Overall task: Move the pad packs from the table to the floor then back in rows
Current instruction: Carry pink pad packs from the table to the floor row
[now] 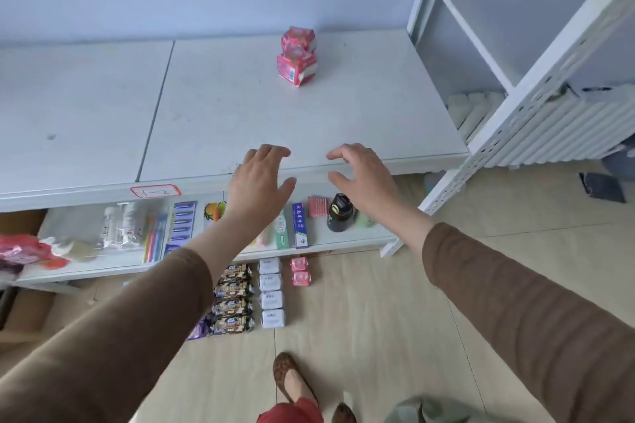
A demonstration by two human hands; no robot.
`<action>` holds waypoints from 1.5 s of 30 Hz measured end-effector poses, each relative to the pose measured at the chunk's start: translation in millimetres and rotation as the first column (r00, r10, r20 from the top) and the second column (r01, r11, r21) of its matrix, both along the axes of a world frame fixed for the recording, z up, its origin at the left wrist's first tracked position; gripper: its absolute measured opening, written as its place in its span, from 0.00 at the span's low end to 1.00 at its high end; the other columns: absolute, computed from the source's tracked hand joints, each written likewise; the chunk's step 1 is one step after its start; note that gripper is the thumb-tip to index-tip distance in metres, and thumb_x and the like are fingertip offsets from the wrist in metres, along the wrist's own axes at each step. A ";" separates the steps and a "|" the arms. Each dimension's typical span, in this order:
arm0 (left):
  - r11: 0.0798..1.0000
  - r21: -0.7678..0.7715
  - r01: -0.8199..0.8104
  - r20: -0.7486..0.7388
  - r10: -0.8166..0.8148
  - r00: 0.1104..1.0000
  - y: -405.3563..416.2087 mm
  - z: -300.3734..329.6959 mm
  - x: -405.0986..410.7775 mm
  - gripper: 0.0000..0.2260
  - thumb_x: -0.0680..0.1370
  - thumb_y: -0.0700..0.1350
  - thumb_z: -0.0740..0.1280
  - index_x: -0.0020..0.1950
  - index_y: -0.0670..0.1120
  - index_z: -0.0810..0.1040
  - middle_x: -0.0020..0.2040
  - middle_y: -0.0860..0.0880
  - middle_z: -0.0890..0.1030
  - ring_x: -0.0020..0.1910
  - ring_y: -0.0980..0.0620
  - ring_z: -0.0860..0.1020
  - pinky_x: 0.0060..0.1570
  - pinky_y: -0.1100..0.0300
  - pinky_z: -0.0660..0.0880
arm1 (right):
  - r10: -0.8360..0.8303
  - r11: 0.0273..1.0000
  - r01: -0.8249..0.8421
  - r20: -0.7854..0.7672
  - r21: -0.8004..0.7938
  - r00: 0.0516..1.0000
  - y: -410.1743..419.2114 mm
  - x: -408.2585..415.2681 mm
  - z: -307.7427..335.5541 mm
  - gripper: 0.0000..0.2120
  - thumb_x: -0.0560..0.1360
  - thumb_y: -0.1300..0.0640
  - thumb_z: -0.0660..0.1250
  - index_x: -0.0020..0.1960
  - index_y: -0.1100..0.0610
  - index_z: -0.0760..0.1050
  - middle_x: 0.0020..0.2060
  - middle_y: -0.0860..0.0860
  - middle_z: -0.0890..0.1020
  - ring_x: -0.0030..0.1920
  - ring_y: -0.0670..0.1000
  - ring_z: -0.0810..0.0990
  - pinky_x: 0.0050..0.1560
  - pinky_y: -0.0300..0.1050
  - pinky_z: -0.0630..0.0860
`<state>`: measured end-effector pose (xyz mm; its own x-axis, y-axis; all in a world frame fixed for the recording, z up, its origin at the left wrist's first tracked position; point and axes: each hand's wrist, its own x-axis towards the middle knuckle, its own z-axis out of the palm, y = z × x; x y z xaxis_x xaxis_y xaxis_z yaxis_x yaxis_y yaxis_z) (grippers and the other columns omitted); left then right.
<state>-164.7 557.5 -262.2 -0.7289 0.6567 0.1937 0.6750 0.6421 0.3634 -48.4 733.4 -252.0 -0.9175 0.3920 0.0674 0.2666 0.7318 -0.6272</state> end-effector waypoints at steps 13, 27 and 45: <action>0.999 0.014 -0.031 0.078 0.030 0.997 49.6 46.2 -153.5 0.20 0.77 0.50 0.68 0.67 0.48 0.72 0.64 0.48 0.74 0.65 0.46 0.70 0.60 0.49 0.71 | -0.228 0.945 0.241 0.084 -0.221 0.970 70.8 -162.9 27.8 0.26 0.77 0.46 0.68 0.69 0.59 0.69 0.65 0.53 0.76 0.63 0.53 0.76 0.54 0.41 0.67; 0.983 0.073 -0.168 0.368 0.130 0.921 192.9 27.7 -324.6 0.25 0.77 0.57 0.67 0.69 0.45 0.70 0.63 0.47 0.76 0.59 0.48 0.76 0.56 0.52 0.74 | -0.207 0.861 0.315 0.290 -0.399 0.934 143.4 -310.4 -21.7 0.40 0.71 0.30 0.66 0.69 0.61 0.68 0.63 0.60 0.73 0.63 0.61 0.74 0.59 0.49 0.71; 1.000 0.012 0.017 0.796 -0.020 0.605 246.3 7.2 -375.9 0.27 0.71 0.49 0.77 0.64 0.44 0.68 0.56 0.43 0.79 0.52 0.46 0.81 0.42 0.55 0.80 | -0.206 0.696 0.180 0.047 -0.695 0.977 147.1 -271.3 -42.5 0.25 0.68 0.52 0.79 0.57 0.52 0.69 0.49 0.48 0.82 0.49 0.51 0.83 0.51 0.55 0.80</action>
<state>-540.6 803.8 -254.9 -0.5841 0.6724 -0.4547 0.1306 0.6308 0.7649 -319.6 880.5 -294.5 -0.8186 0.5085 -0.2668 0.3231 0.0236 -0.9461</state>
